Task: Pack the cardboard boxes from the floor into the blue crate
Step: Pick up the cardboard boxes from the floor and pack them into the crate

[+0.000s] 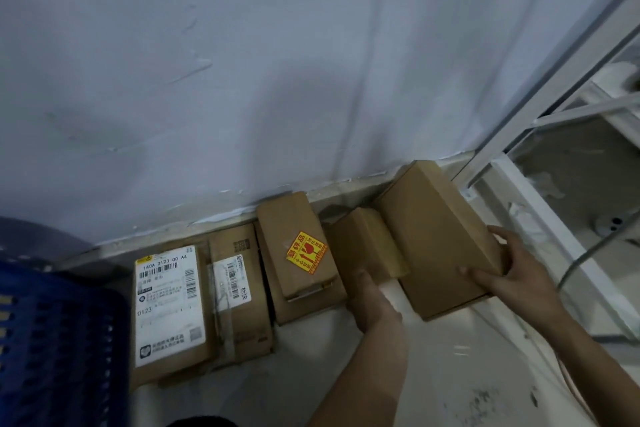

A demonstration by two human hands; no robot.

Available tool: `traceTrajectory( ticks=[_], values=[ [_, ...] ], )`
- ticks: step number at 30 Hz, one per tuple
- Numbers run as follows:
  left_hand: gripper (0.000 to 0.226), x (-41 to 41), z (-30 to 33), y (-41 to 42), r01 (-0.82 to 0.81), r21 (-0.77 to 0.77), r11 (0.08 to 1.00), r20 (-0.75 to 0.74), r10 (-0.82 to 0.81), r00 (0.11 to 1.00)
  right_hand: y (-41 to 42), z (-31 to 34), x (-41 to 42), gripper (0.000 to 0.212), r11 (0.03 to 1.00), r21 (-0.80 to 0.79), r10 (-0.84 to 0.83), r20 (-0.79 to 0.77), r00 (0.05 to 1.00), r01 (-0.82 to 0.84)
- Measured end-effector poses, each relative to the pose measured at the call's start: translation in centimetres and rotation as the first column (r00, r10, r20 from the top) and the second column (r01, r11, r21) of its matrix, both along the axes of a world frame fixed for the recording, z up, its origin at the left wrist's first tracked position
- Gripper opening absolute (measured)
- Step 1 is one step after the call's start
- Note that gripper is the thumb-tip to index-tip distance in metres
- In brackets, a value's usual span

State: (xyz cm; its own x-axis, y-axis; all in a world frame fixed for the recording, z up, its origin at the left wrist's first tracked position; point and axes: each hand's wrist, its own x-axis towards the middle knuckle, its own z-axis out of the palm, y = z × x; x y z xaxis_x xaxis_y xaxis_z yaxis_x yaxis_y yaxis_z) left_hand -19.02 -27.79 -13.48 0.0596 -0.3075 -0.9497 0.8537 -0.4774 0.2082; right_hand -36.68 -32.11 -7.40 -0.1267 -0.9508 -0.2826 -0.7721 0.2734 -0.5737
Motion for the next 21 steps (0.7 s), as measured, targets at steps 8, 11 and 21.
traceTrajectory(
  ticks=[8, 11, 21],
  values=[
    [0.066, -0.9, -1.2, -0.6, -0.021, 0.091, 0.996, 0.164, 0.006, 0.986, 2.1, 2.4, 1.4, 0.087, 0.964, -0.218, 0.054, -0.395, 0.917, -0.15],
    [0.068, -1.2, -0.9, -0.9, 0.147, 0.165, 0.975, 0.138, -0.171, 0.976, 2.5, 4.2, 1.9, 0.088, 0.963, -0.254, -0.003, -0.358, 0.934, -0.094],
    [0.065, 1.5, 9.4, -1.3, 0.602, -0.137, 0.786, 0.118, -0.591, 0.798, 3.4, 17.0, 4.8, 0.077, 0.996, -0.087, -0.026, -0.067, 0.997, 0.02]
  ],
)
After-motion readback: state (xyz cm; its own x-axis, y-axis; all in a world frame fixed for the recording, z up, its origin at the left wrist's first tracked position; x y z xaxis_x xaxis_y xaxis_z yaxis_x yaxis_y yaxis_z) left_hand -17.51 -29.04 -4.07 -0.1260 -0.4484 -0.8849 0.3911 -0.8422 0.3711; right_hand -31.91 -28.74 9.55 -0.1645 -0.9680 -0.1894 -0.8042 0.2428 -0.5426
